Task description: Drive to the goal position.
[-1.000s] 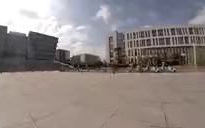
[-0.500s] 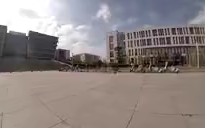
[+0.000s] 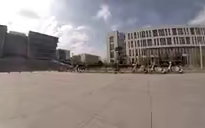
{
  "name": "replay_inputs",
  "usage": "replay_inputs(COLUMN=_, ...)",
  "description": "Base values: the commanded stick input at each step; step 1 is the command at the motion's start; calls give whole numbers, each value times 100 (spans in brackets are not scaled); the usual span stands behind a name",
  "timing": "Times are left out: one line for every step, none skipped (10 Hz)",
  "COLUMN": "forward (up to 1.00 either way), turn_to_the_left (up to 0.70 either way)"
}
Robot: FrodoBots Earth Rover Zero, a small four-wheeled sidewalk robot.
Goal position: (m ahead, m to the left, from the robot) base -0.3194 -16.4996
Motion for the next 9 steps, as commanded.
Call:
replay_inputs(forward=100, turn_to_the_left=0)
replay_inputs(forward=100, turn_to_the_left=0)
replay_inputs(forward=100, turn_to_the_left=0)
replay_inputs(forward=100, turn_to_the_left=0)
replay_inputs(forward=100, turn_to_the_left=0)
replay_inputs(forward=100, turn_to_the_left=0)
replay_inputs(forward=100, turn_to_the_left=0)
replay_inputs(forward=100, turn_to_the_left=0)
replay_inputs(forward=100, turn_to_the_left=0)
